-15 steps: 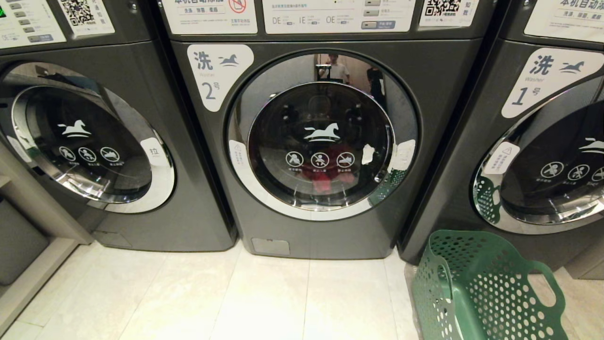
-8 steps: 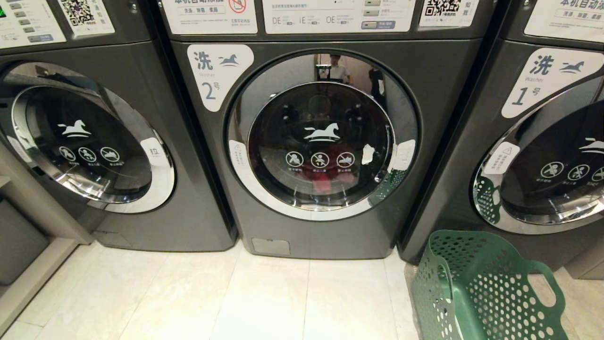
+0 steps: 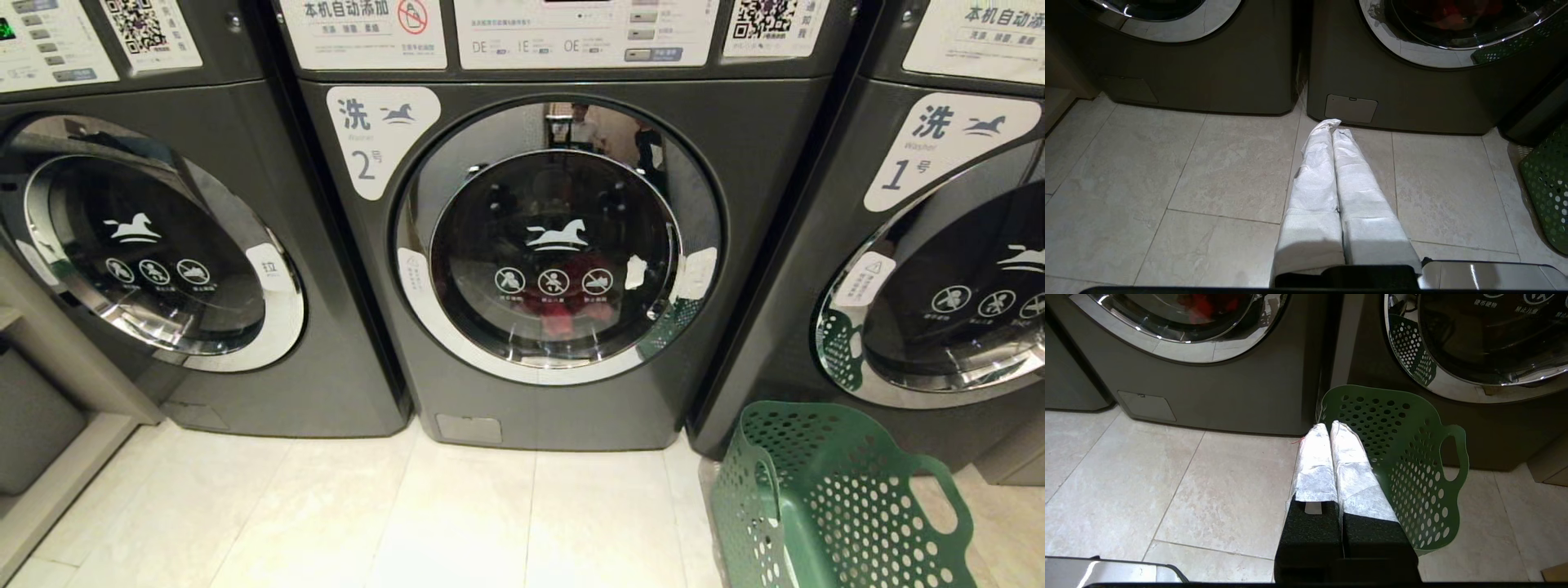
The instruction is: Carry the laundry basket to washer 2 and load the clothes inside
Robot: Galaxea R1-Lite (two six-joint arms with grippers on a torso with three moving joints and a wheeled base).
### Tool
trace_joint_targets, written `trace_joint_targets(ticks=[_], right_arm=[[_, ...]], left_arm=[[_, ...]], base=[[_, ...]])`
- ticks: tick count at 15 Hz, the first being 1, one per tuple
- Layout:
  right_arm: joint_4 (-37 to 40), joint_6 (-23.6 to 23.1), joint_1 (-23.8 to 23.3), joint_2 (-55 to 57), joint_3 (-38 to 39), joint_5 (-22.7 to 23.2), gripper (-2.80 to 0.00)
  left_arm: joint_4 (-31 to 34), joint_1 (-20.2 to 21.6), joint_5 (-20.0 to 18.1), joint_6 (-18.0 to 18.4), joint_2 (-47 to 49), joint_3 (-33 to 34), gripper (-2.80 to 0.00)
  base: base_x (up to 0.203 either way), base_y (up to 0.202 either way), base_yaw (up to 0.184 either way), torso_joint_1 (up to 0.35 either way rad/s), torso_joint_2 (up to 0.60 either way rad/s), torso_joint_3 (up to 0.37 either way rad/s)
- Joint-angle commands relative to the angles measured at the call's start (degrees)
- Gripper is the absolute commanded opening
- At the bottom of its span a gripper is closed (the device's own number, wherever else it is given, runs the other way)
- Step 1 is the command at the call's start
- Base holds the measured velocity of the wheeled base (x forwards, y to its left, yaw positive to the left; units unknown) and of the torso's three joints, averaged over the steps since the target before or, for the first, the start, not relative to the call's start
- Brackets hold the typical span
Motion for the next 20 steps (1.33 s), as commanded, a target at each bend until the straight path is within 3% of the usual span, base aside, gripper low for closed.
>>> trace_joint_targets(ticks=[1, 20], right_arm=[[0.0, 0.0, 0.0, 0.0, 0.0, 0.0, -2.8], [0.1, 1.4, 0.0, 0.0, 0.0, -0.2, -2.8]], left_arm=[[0.3, 0.0, 0.0, 0.0, 0.0, 0.0, -2.8], [0.3, 0.0, 0.0, 0.0, 0.0, 0.0, -2.8]], base=[[0.0, 0.0, 0.0, 0.019, -0.08, -0.308], [0.0, 0.0, 0.0, 0.141, -0.47, -0.315]])
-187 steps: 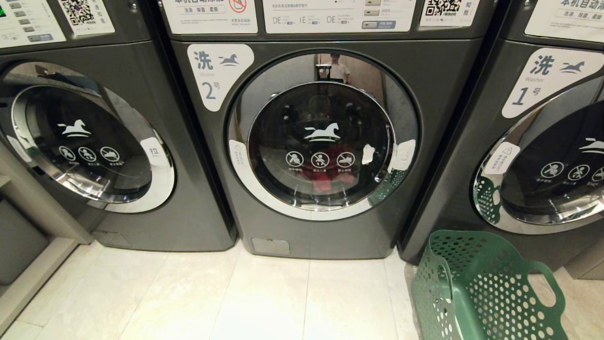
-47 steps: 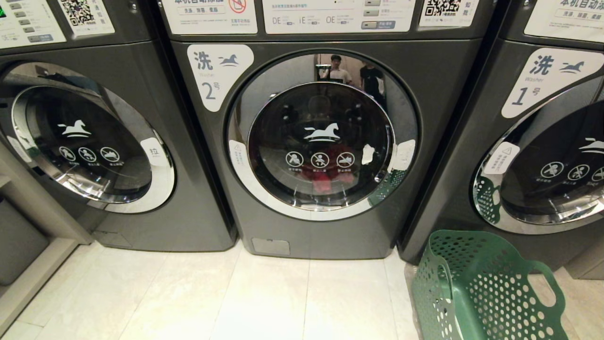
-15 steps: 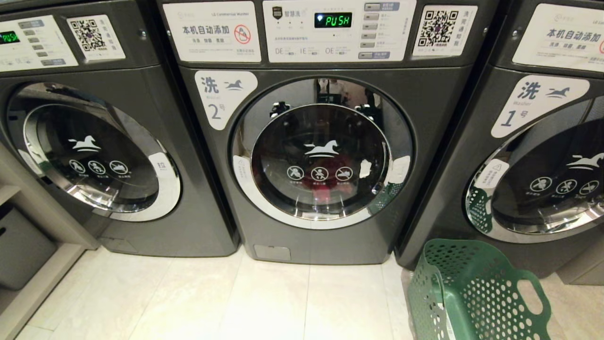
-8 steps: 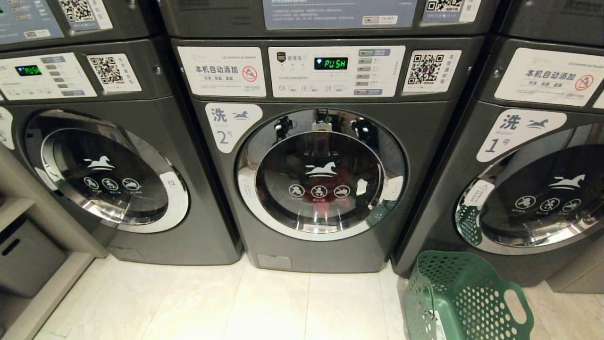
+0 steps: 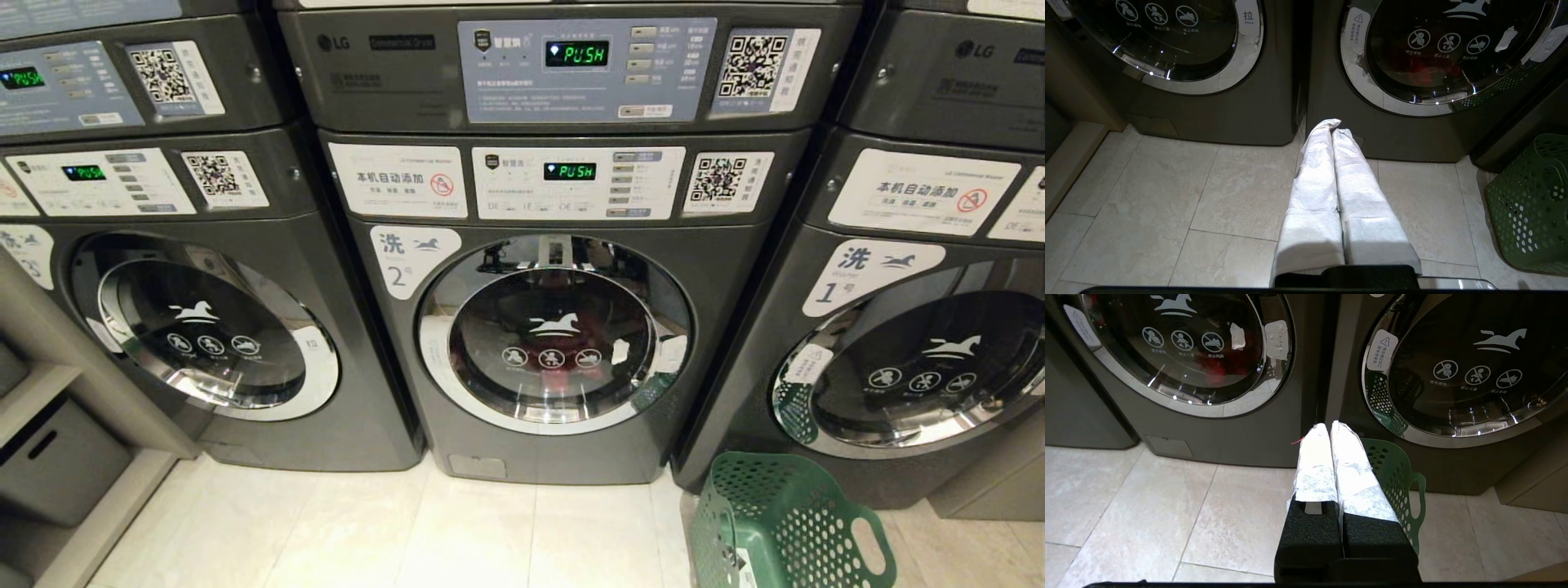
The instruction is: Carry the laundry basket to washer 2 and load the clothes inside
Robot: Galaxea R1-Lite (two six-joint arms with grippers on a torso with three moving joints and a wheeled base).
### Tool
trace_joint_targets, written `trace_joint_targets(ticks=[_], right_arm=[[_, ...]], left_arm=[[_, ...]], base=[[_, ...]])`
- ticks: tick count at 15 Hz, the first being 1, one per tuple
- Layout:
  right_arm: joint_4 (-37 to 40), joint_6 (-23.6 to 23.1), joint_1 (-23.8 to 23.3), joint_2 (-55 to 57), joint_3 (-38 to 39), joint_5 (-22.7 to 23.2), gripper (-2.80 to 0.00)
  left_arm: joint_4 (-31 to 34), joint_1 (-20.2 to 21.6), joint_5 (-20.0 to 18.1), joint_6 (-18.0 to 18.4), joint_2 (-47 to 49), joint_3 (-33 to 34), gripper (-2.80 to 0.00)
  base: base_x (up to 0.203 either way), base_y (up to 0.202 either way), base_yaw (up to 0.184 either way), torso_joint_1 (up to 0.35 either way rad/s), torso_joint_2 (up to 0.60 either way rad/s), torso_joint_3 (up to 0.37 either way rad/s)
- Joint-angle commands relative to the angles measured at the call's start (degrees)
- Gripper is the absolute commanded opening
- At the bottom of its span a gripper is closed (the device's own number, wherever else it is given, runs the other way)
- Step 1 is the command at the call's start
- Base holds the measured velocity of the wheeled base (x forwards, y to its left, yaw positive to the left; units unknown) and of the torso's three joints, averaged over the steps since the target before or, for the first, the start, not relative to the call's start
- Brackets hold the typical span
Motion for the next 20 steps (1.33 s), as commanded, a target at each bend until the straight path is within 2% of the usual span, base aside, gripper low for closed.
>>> trace_joint_targets(ticks=[1, 4, 9, 11, 13, 16, 20], right_arm=[[0.1, 0.6, 0.0, 0.0, 0.0, -0.1, -2.8], [0.0, 1.5, 0.0, 0.0, -0.1, -0.2, -2.8], [0.0, 1.4, 0.0, 0.0, 0.0, -0.1, -2.8], [0.1, -0.2, 0.0, 0.0, -0.1, 0.3, -2.8], [0.2, -5.3, 0.0, 0.0, -0.4, 1.1, -2.8], [1.6, -7.2, 0.0, 2.2, -8.9, 6.6, -2.8], [3.0, -7.1, -0.1, 24.8, -21.9, 14.1, -2.8]], left_arm=[[0.1, 0.0, 0.0, 0.0, 0.0, 0.0, -2.8], [0.1, 0.0, -0.1, 0.1, 0.0, 0.0, -2.8], [0.1, 0.0, -0.2, 0.1, 0.0, 0.0, -2.8], [0.1, 0.0, -0.1, 0.1, 0.0, 0.0, -2.8], [0.1, 0.0, -0.1, 0.1, 0.0, 0.0, -2.8], [0.1, 0.0, -0.1, 0.5, 0.0, 0.0, -2.8], [0.1, 0.0, -0.3, 2.8, 0.0, 0.0, -2.8]], base=[[0.0, 0.0, 0.0, 0.072, -0.18, -0.103], [0.028, 0.0, -0.001, 0.02, -0.06, -0.036], [0.186, 0.0, 0.0, 0.008, 0.0, -0.001], [0.194, 0.0, -0.002, 0.006, 0.01, 0.0], [0.196, 0.0, -0.001, -0.006, 0.0, 0.002], [0.157, 0.0, 0.001, 0.008, 0.0, -0.003], [0.0, 0.0, 0.0, 0.0, 0.0, 0.0]])
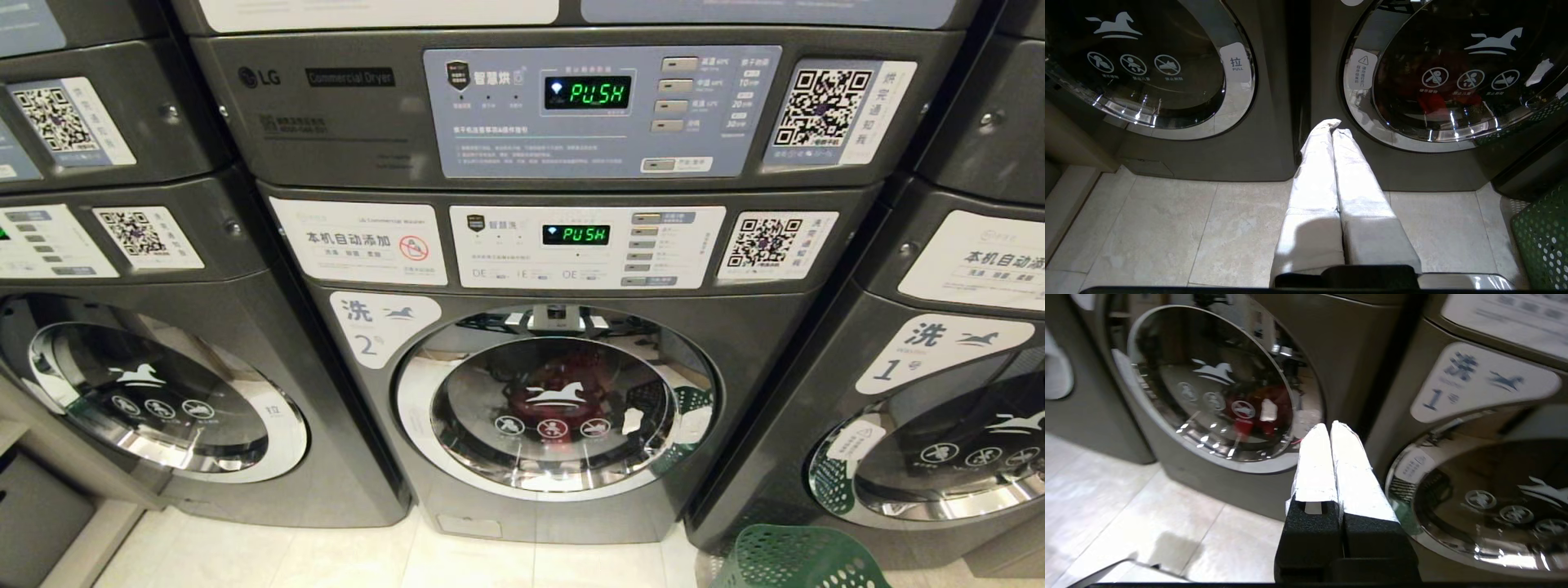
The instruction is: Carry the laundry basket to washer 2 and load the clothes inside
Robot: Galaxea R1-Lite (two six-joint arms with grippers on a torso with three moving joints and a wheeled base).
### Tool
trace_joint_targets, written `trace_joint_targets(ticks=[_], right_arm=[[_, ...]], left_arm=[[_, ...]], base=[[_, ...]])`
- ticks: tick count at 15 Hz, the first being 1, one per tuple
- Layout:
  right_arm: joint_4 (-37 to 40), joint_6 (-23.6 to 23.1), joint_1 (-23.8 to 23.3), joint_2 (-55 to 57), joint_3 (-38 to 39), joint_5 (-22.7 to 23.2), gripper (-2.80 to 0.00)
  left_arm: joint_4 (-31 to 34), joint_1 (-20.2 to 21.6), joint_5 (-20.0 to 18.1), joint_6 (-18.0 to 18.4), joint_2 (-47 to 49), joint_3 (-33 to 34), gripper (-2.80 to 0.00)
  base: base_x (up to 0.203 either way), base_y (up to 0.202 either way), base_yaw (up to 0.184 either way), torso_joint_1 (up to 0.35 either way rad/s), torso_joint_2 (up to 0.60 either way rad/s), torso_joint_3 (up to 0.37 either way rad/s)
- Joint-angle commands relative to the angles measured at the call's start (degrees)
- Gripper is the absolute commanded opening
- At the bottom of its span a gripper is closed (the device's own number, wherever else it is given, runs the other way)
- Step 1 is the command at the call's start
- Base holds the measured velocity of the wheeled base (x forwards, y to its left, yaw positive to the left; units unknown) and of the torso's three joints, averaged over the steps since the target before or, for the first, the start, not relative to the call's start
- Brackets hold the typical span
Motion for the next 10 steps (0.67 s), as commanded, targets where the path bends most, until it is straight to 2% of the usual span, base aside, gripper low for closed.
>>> trace_joint_targets(ticks=[1, 3, 5, 6, 8, 10], right_arm=[[-0.8, -0.1, 0.1, 20.0, -7.4, 4.9, -2.8], [-4.5, -0.9, 0.9, 33.7, -11.2, 8.7, -2.8], [-12.8, -2.3, 3.5, 47.6, -14.0, 10.1, -2.8], [-17.7, -2.8, 6.4, 53.8, -15.3, 9.6, -2.8], [-26.2, -3.1, 17.0, 62.0, -17.6, 5.7, -2.8], [-31.2, -0.9, 25.7, 67.6, -20.2, 2.1, -2.8]], left_arm=[[0.1, 0.0, 0.1, -0.2, 0.0, 0.0, -2.8], [0.0, 0.0, 0.3, -1.4, 0.0, 0.0, -2.8], [0.0, 0.0, 0.4, -2.4, 0.0, 0.0, -2.8], [0.0, 0.0, 0.4, -2.4, 0.0, 0.0, -2.8], [0.0, 0.0, 0.4, -2.4, 0.0, 0.0, -2.8], [0.0, 0.0, 0.4, -2.3, 0.0, 0.0, -2.8]], base=[[0.0, 0.0, 0.0, 0.0, 0.0, 0.0], [0.0, 0.0, 0.0, 0.0, 0.0, 0.0], [0.0, 0.0, 0.0, 0.0, 0.0, 0.0], [0.0, 0.0, 0.0, 0.0, 0.0, 0.0], [0.0, 0.0, 0.0, 0.0, 0.0, 0.0], [0.0, 0.0, 0.0, 0.0, 0.0, 0.0]])
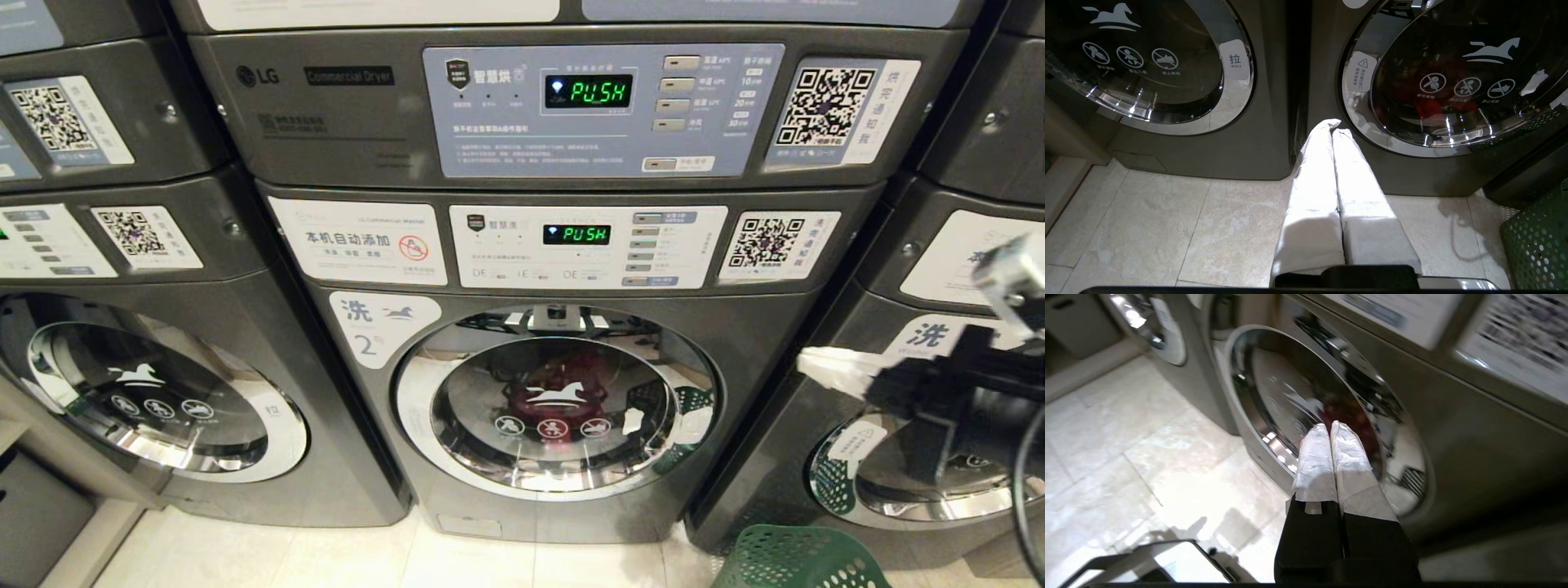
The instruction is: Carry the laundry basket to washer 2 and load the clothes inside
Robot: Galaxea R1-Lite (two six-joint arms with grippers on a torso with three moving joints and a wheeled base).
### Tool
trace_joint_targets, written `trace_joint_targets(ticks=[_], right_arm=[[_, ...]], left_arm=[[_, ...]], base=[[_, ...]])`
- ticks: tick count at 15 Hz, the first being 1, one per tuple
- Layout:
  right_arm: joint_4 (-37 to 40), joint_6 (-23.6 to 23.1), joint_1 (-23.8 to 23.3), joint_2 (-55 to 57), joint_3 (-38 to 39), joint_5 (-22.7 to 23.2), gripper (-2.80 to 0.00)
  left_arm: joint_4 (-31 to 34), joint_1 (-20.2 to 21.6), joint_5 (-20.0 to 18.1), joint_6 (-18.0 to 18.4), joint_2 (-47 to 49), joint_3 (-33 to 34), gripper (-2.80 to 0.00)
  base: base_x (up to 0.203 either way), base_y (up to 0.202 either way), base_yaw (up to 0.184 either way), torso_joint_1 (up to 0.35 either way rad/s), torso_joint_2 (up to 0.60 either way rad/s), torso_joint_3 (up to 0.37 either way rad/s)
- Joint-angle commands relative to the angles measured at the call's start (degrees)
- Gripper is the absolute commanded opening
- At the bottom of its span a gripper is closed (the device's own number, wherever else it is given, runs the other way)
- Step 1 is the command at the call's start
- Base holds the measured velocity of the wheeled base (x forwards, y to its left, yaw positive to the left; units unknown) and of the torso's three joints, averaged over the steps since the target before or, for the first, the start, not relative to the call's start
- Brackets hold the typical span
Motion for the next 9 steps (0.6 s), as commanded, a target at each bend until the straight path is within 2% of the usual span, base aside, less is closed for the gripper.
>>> trace_joint_targets(ticks=[1, 3, 9], right_arm=[[-4.6, 3.4, 7.8, 11.7, -5.0, -2.5, -2.8], [-5.4, 7.2, 8.7, 15.0, -9.2, -5.1, -2.8], [-16.5, 8.0, 8.7, 28.0, -15.0, -12.5, -2.8]], left_arm=[[0.1, 0.0, 0.0, -0.1, 0.0, 0.0, -2.8], [0.1, 0.0, 0.0, -0.1, 0.0, 0.0, -2.8], [0.1, 0.0, 0.0, -0.1, 0.0, 0.0, -2.8]], base=[[0.0, 0.0, 0.0, 0.0, 0.0, 0.0], [0.0, 0.0, 0.0, 0.0, 0.0, 0.0], [0.0, 0.0, 0.0, 0.0, 0.0, 0.0]])
